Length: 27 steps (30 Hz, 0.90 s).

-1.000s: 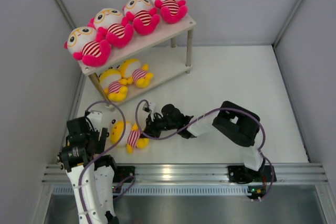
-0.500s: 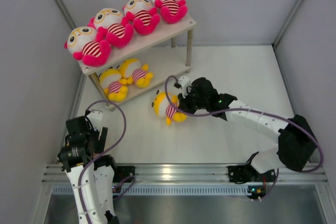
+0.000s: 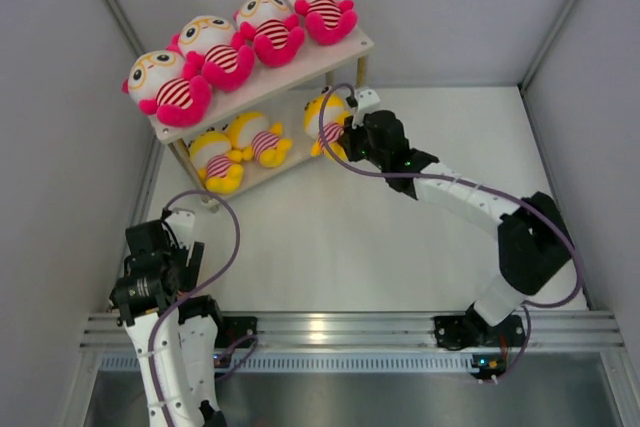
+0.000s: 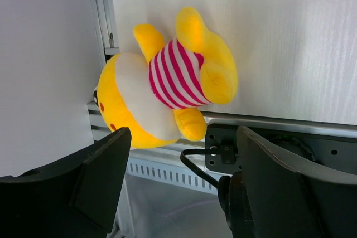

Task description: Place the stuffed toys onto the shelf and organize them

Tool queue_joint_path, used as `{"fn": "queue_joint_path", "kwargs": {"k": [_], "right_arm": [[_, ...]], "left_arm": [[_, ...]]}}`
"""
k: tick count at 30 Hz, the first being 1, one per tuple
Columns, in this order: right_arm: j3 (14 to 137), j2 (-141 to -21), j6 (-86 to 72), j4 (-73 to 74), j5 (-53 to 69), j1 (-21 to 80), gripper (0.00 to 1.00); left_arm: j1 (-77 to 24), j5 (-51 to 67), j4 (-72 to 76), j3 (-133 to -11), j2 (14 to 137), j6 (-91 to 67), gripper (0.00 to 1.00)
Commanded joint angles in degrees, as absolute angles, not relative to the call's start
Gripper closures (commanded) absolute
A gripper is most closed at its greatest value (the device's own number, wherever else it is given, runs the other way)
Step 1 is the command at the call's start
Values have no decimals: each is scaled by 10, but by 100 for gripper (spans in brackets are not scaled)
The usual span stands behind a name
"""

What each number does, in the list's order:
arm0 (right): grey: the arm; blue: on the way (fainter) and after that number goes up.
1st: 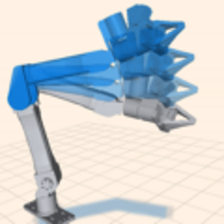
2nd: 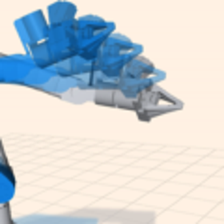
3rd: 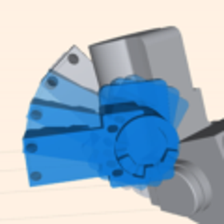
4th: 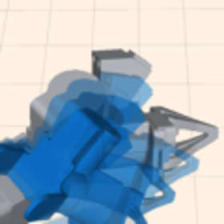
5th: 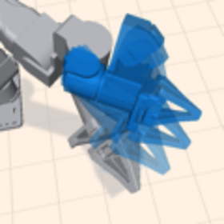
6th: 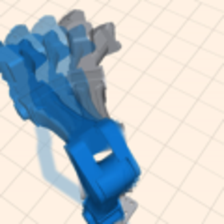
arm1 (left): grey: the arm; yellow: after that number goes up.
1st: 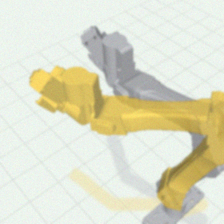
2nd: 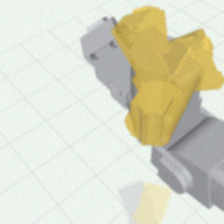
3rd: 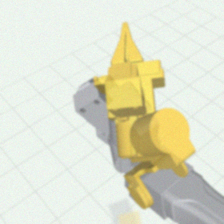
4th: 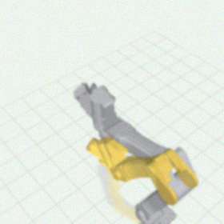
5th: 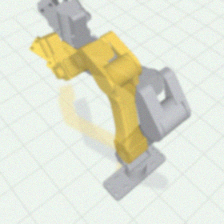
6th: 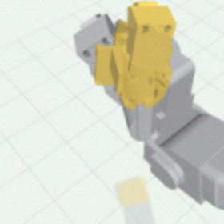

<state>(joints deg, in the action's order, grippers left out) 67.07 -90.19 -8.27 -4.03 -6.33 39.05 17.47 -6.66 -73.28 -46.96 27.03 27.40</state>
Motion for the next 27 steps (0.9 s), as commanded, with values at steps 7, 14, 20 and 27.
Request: {"fn": "queue_joint_path", "kwargs": {"k": [7,14,20,27], "right_arm": [[842,-1087,-104,-177,-28,378,100],[886,-1145,-110,-178,44,353,100],[929,-1199,-123,-147,119,329,100],[924,-1214,-120,-152,155,327,70]], "left_arm": [[178,-97,-701,-464,298,273,18],[178,-95,-701,-467,307,268,18],[178,-123,-695,-456,319,253,18],[178,-124,-694,-459,330,242,18]]}}
